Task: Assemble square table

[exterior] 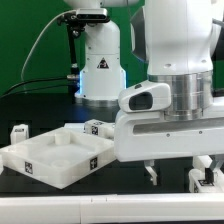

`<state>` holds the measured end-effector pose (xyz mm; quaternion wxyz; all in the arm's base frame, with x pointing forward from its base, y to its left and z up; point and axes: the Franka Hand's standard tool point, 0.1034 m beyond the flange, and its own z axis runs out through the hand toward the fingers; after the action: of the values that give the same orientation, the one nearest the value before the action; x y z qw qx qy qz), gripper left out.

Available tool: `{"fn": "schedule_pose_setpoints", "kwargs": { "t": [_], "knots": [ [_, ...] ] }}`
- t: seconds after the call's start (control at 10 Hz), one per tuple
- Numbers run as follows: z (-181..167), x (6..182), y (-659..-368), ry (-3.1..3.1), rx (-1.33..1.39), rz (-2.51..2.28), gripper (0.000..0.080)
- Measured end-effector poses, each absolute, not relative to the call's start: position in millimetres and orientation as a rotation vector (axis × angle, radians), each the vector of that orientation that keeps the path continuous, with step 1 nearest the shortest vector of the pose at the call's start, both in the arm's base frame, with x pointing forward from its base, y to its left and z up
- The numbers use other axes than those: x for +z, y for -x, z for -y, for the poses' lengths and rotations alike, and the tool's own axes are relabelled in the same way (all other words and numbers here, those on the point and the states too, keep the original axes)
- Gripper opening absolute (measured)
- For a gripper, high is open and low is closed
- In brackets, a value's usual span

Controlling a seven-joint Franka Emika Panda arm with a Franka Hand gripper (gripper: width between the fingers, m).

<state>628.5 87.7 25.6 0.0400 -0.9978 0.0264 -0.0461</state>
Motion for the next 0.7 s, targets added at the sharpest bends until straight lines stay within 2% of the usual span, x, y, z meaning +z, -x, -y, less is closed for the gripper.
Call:
{"fn": "schedule_pose_setpoints", "kwargs": {
  "t": [0.2, 0.7],
  "knots": [
    [-78, 25.8, -627, 3.062, -0.188, -0.044, 0.0649],
    [-23, 26.9, -595, 3.104, -0.165, -0.035, 0.0649]
  ]
}}
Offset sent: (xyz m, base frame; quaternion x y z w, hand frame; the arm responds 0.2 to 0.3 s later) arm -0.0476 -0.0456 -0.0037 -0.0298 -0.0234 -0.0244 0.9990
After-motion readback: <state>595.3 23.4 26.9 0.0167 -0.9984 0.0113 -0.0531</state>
